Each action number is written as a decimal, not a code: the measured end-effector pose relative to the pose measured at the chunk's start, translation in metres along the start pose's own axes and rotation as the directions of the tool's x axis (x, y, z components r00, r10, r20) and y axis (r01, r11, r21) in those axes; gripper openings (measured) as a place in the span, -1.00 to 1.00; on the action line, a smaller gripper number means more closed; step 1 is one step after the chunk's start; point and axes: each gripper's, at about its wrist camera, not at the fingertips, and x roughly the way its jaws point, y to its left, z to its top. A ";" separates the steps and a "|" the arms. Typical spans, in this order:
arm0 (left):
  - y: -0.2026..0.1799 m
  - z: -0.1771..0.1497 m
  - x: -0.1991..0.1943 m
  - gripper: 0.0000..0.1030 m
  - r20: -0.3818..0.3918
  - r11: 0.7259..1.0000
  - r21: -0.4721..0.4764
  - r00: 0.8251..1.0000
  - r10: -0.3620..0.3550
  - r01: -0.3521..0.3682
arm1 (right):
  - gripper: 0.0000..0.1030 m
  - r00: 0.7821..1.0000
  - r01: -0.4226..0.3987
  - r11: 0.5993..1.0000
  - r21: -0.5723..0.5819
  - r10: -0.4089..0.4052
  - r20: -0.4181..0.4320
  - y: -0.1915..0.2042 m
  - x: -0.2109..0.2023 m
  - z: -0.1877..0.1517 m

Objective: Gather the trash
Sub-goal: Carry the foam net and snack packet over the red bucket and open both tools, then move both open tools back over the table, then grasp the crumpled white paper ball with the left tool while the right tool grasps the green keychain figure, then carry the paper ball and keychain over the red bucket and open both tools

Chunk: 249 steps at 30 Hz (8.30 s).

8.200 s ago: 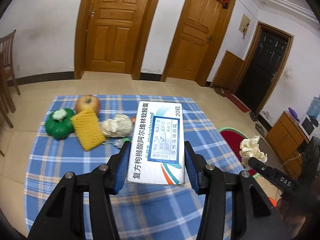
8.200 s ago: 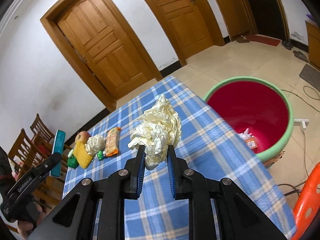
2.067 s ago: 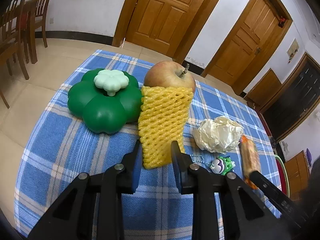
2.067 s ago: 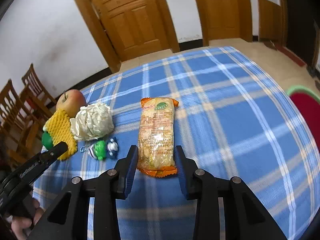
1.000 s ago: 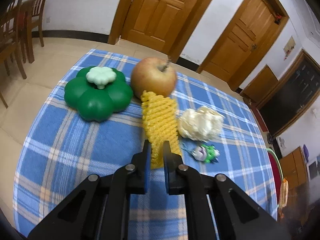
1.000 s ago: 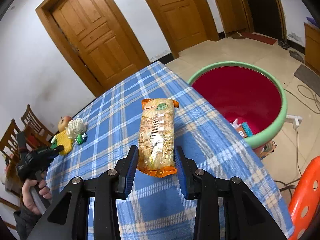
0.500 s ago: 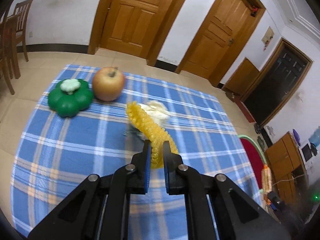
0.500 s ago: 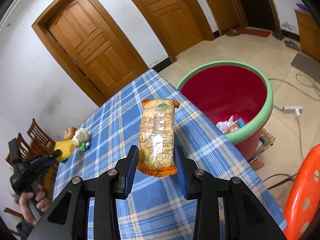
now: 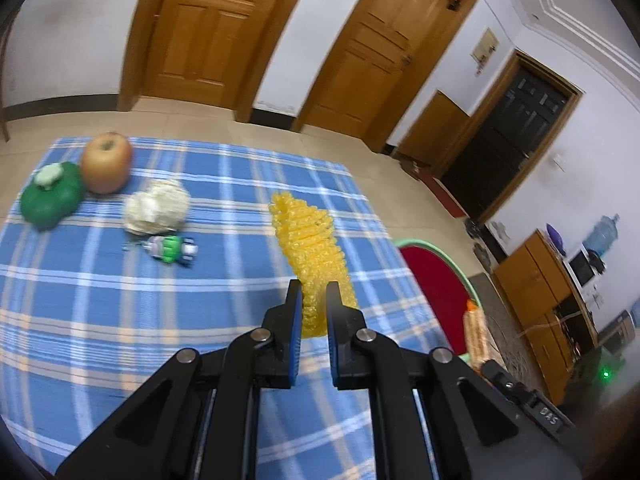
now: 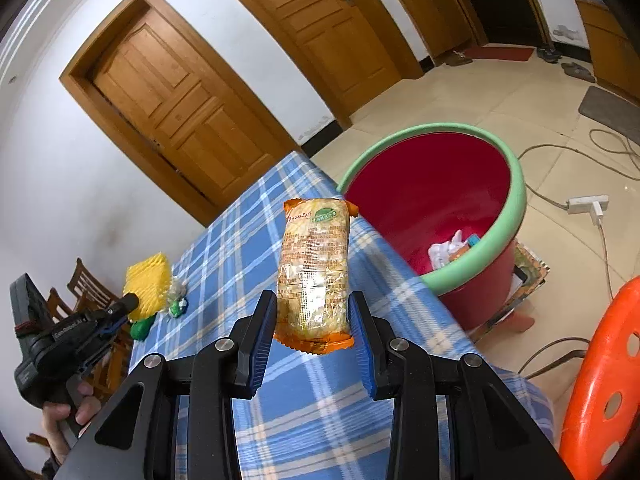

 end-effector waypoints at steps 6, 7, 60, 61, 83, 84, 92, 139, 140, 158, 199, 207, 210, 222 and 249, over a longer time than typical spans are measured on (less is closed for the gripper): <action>-0.033 -0.001 0.020 -0.81 -0.039 0.998 0.047 0.998 -0.039 0.041 | -0.27 1.000 0.016 1.000 0.013 -0.016 0.006 -0.010 0.000 0.006; -0.039 -0.001 0.024 -0.81 -0.047 0.997 0.056 0.998 -0.045 0.048 | -0.27 1.000 0.019 1.000 0.015 -0.020 0.008 -0.011 0.000 0.007; -0.141 -0.003 0.130 -0.21 -0.216 0.977 0.202 0.976 -0.019 0.064 | 0.11 0.995 0.096 0.993 0.065 -0.097 0.012 -0.054 0.004 0.046; -0.138 -0.002 0.127 -0.18 -0.210 0.978 0.203 0.978 -0.011 0.055 | 0.14 0.995 0.098 0.994 0.053 -0.098 0.008 -0.050 0.003 0.044; -0.013 0.042 0.053 0.25 -0.054 0.970 0.127 0.975 0.216 -0.208 | 0.38 0.992 0.108 0.993 -0.054 -0.112 -0.061 0.001 0.026 0.013; -0.010 0.043 0.052 0.25 -0.052 0.968 0.124 0.973 0.225 -0.218 | 0.38 0.991 0.110 0.992 -0.056 -0.114 -0.064 0.003 0.027 0.012; 0.049 0.057 0.051 0.25 -0.060 0.949 0.076 0.949 0.309 -0.304 | 0.38 0.990 0.110 0.991 -0.070 -0.116 -0.085 0.009 0.038 0.007; 0.185 0.030 -0.026 -0.22 0.058 0.908 -0.204 0.921 0.385 -0.366 | 0.38 0.975 -0.091 0.952 -0.292 0.025 -0.221 0.149 0.088 -0.012; 0.187 0.028 -0.027 -0.22 0.054 0.905 -0.213 0.921 0.386 -0.368 | 0.38 0.973 -0.100 0.945 -0.312 0.027 -0.229 0.159 0.092 -0.014; 0.206 0.022 -0.041 -0.22 0.063 0.890 -0.236 0.908 0.414 -0.389 | 0.38 0.971 0.011 0.864 -0.503 -0.130 -0.202 0.247 0.204 -0.054; 0.172 0.024 -0.038 -0.22 0.056 0.911 -0.226 0.929 0.366 -0.346 | -0.04 0.984 -0.016 0.868 -0.496 -0.075 -0.163 0.234 0.170 -0.050; 0.110 0.026 -0.034 -0.22 0.065 0.948 -0.143 0.953 0.296 -0.285 | -0.03 0.988 -0.008 0.923 -0.385 -0.053 -0.147 0.193 0.124 -0.029; 0.089 0.025 -0.029 -0.22 0.058 0.960 -0.112 0.962 0.266 -0.258 | -0.03 0.990 -0.003 0.939 -0.344 -0.046 -0.135 0.176 0.107 -0.019; -0.005 0.021 0.009 -0.22 -0.015 0.990 0.021 0.990 0.143 -0.143 | -0.03 0.997 0.061 0.970 -0.234 -0.073 -0.041 0.105 0.048 0.020; -0.135 0.014 0.117 -0.22 -0.152 0.968 0.243 0.988 -0.026 0.063 | 0.02 0.972 0.237 0.971 0.011 -0.237 -0.005 -0.041 0.035 0.068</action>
